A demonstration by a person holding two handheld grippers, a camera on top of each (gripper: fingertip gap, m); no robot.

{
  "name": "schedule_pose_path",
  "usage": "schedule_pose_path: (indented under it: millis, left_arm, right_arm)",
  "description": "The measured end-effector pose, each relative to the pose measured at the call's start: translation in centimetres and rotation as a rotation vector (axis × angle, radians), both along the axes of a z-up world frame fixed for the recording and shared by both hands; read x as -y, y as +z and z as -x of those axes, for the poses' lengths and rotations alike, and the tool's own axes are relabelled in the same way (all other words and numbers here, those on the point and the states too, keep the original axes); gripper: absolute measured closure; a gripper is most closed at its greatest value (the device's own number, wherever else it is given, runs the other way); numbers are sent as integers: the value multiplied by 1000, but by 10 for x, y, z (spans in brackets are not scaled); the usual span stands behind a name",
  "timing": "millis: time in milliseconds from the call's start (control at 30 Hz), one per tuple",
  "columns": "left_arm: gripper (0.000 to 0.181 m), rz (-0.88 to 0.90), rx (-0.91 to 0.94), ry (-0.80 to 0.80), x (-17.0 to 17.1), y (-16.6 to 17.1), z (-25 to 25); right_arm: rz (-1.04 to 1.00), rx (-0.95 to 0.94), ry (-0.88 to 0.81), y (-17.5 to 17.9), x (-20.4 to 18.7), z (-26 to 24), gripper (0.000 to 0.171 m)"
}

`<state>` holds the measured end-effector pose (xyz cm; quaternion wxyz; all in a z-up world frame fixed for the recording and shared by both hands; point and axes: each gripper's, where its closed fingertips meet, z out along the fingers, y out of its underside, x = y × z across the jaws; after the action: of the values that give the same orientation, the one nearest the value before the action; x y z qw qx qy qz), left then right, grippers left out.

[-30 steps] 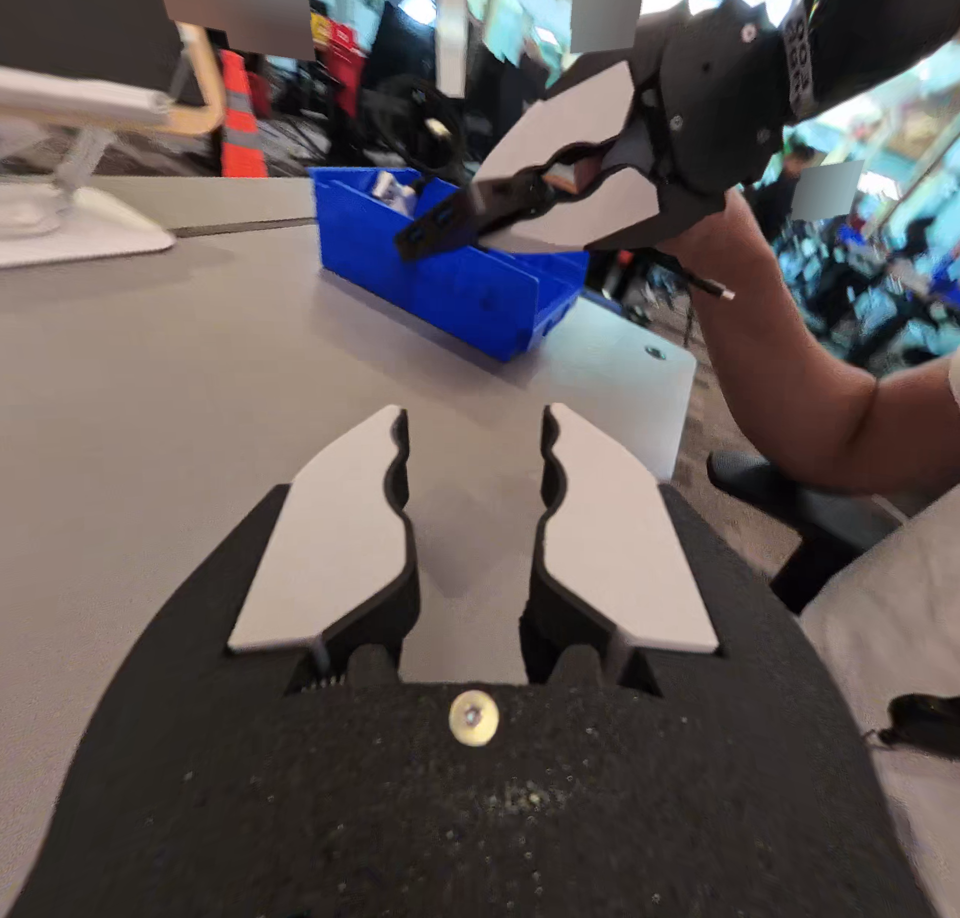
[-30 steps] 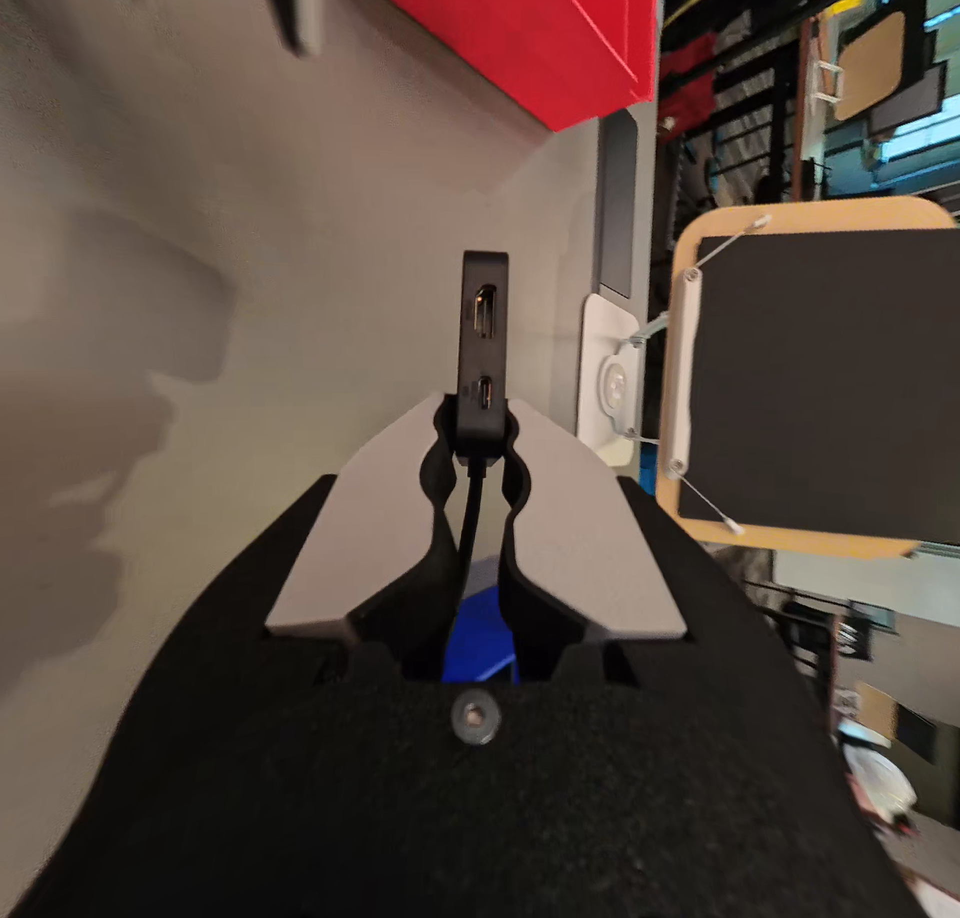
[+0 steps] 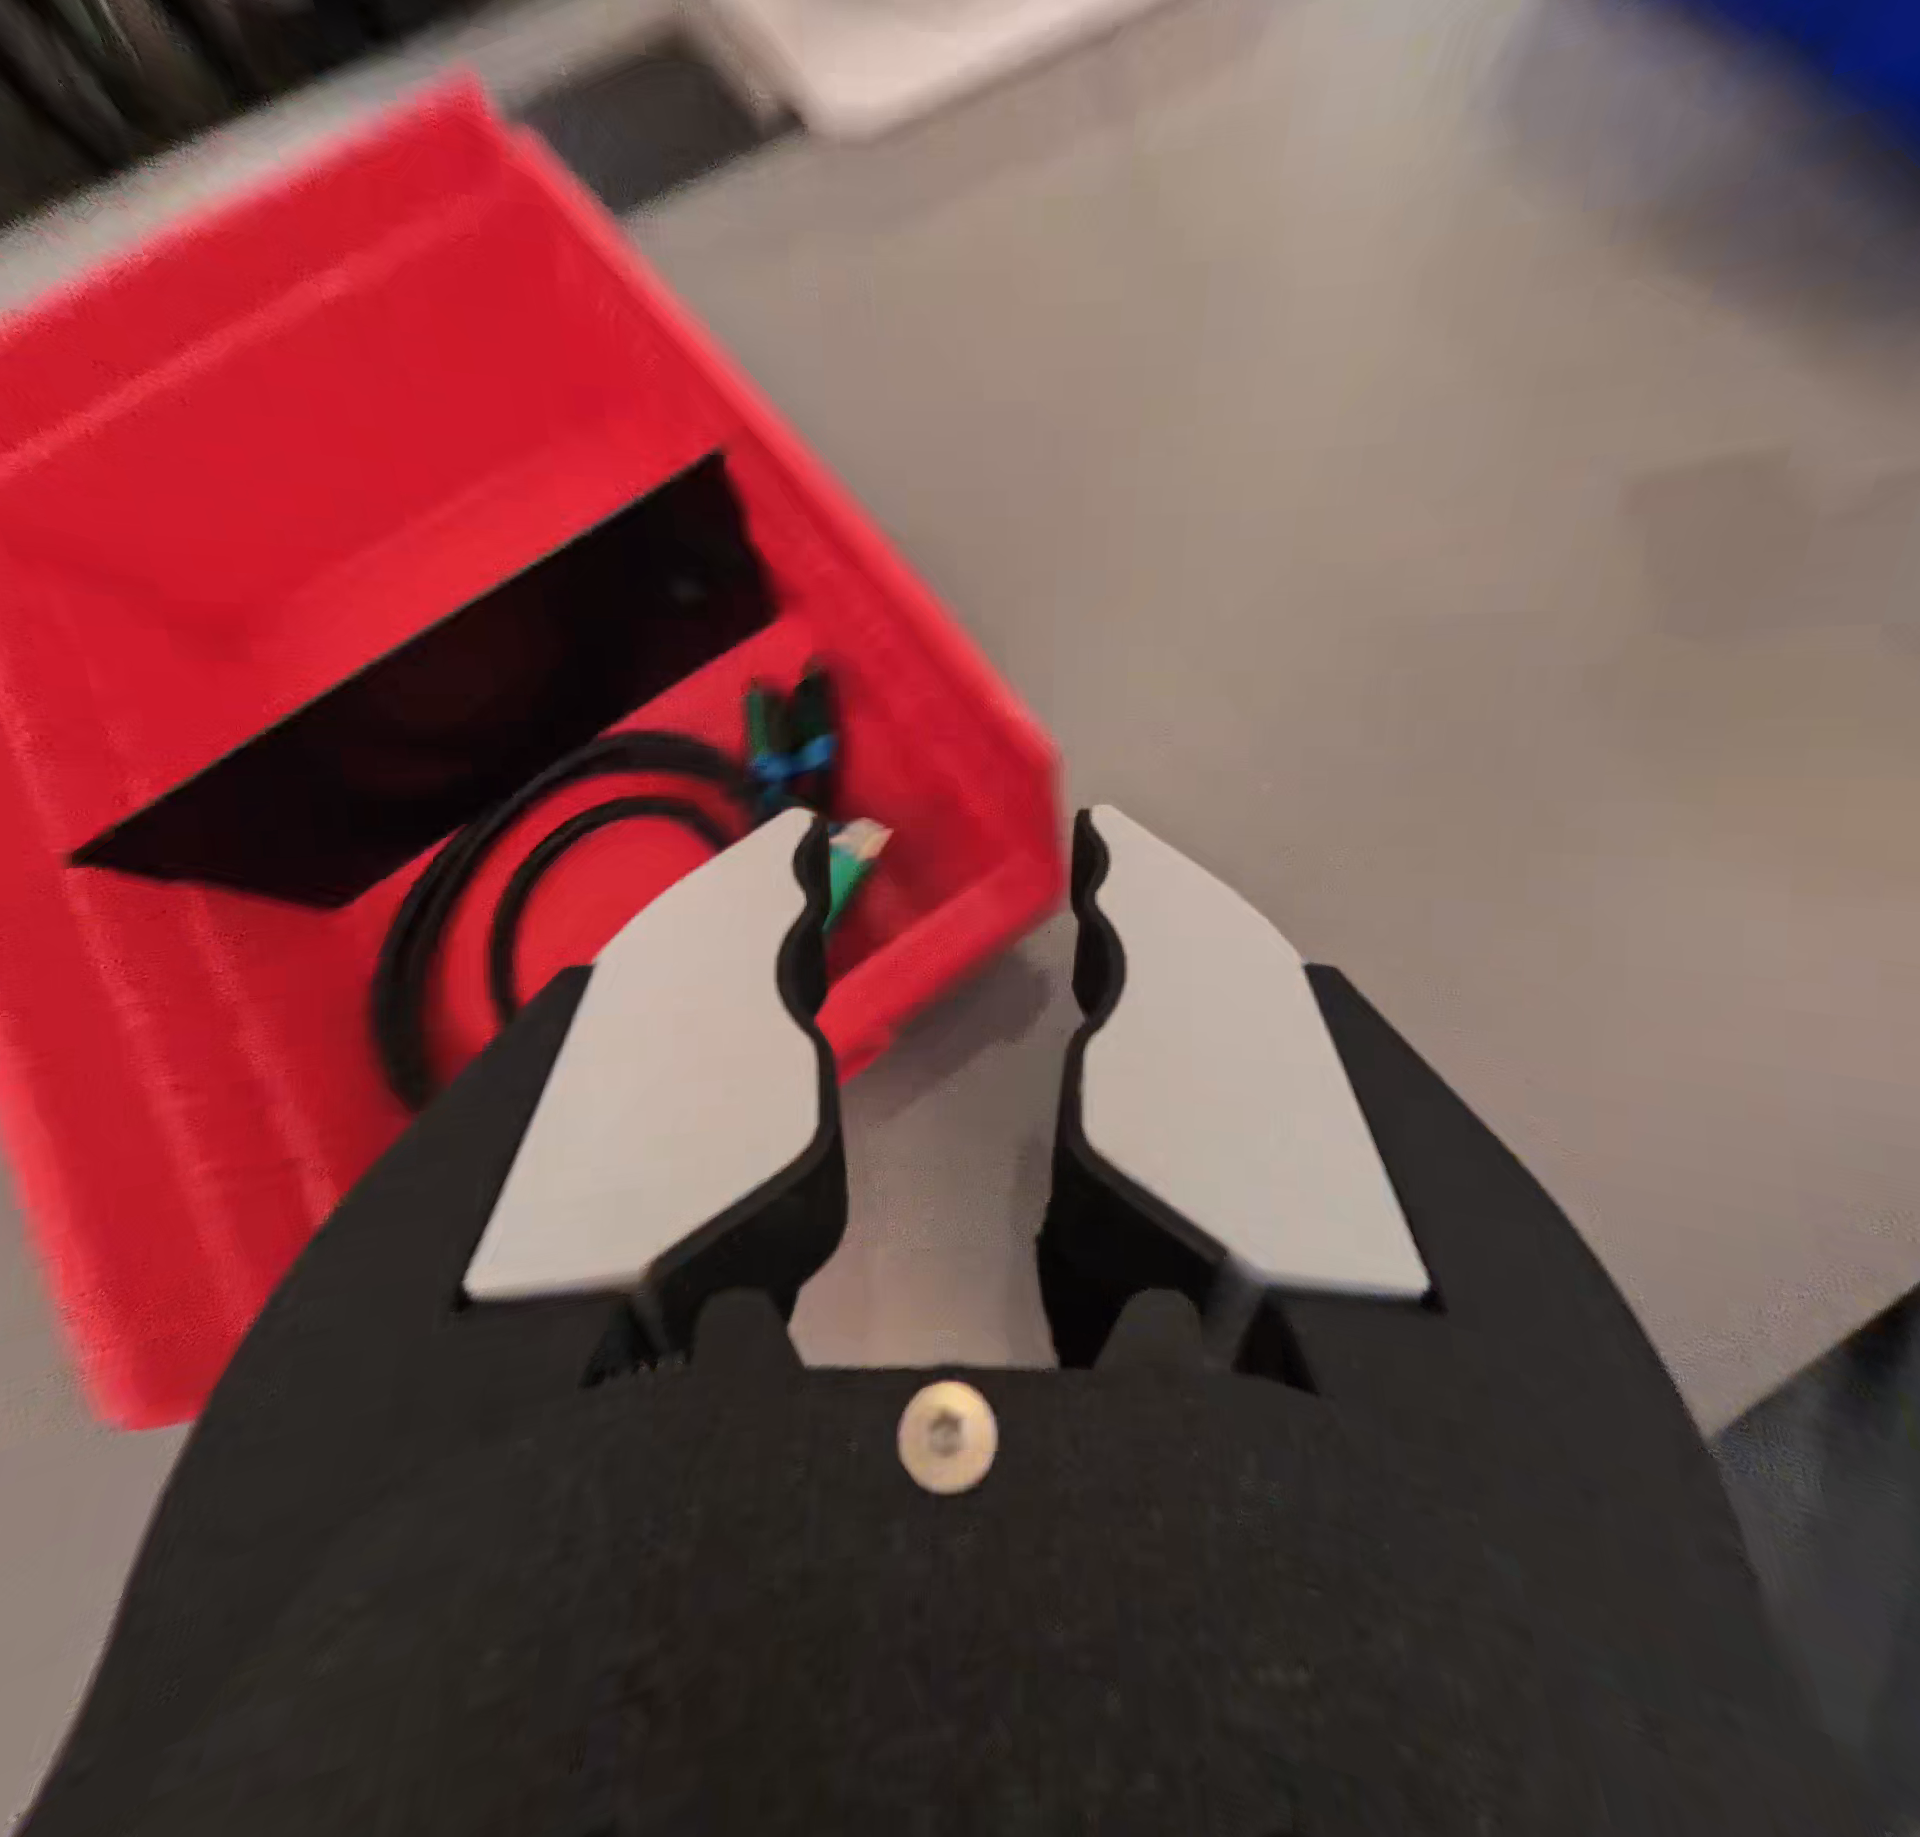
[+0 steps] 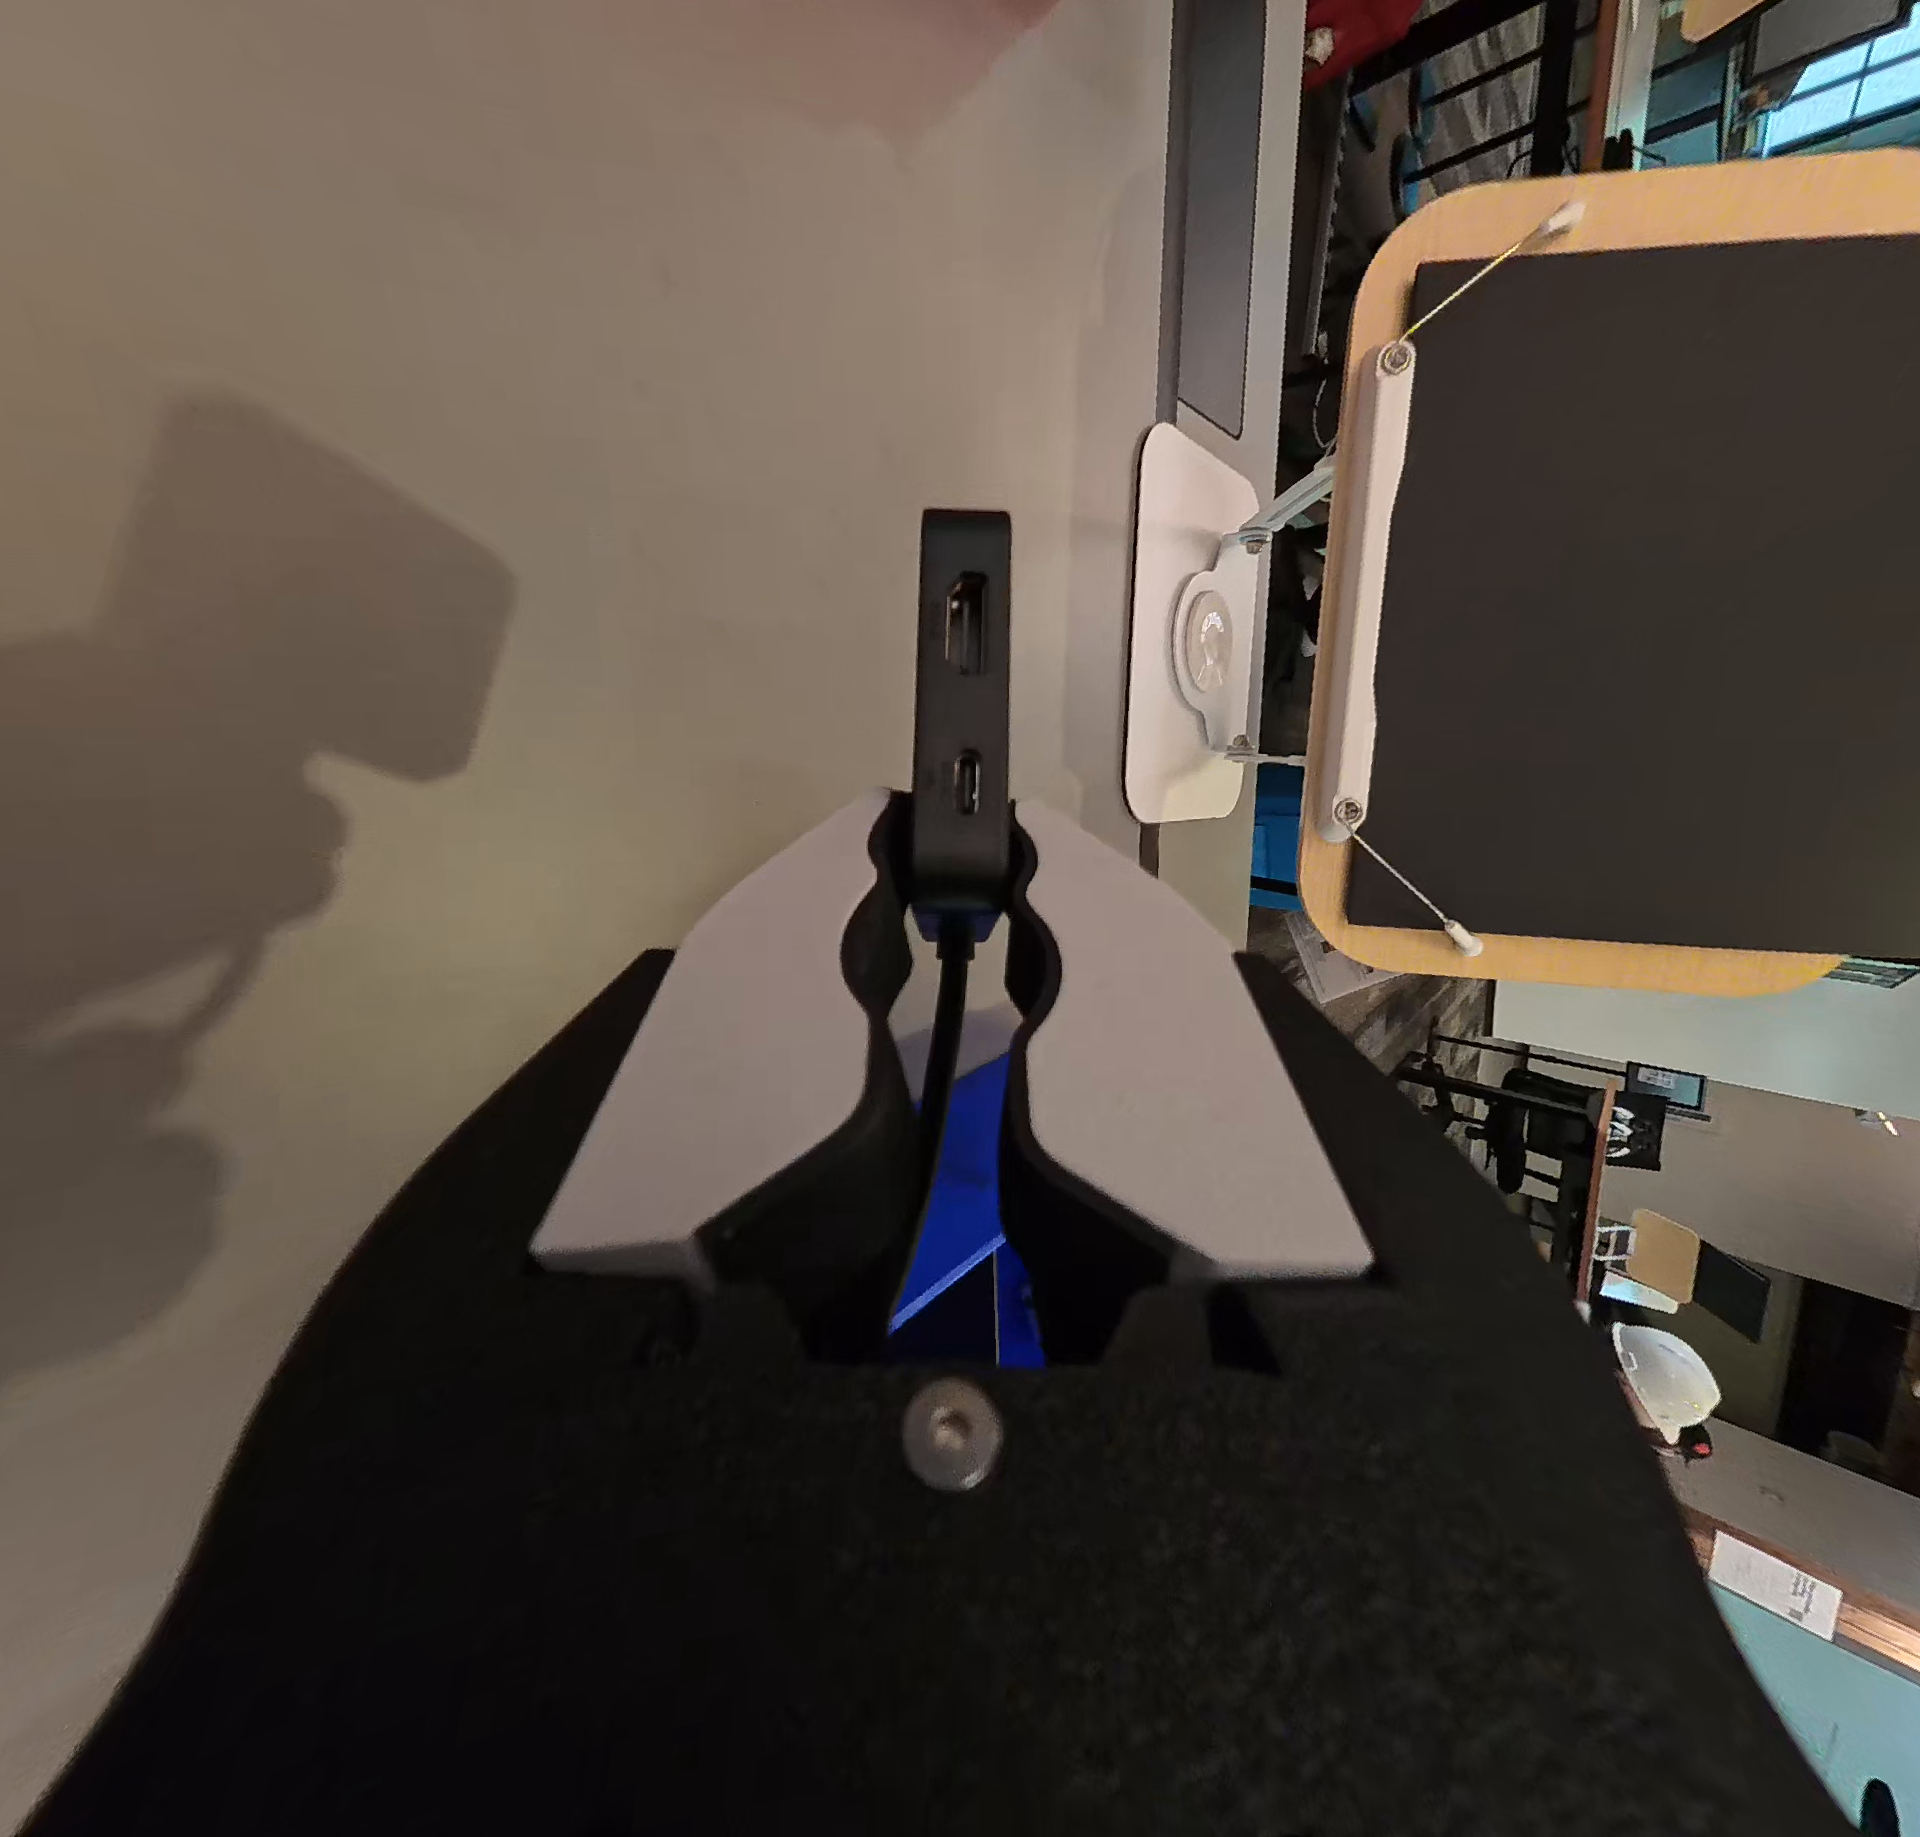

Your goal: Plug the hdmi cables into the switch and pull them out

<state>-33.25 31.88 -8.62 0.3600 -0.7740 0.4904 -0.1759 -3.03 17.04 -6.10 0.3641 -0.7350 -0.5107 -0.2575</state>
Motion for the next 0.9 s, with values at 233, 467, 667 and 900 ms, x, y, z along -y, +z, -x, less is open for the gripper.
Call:
schedule_pose_path:
  millis: [233, 467, 667, 900]
  left_arm:
    - [149, 351, -297, -101, -72, -49, -41]
    - [157, 314, -543, -82, -82, -94, -34]
    - [158, 469, -551, -96, -78, -102, -30]
    - [169, 431, -528, -116, -82, -107, -27]
  right_arm:
    - [21, -2, -22, -5, -1, -10, 156]
    - [37, -12, -36, -9, 1, -15, 157]
    - [60, -8, -30, -16, -1, -13, 156]
    - [63, -5, -32, -15, 0, -12, 156]
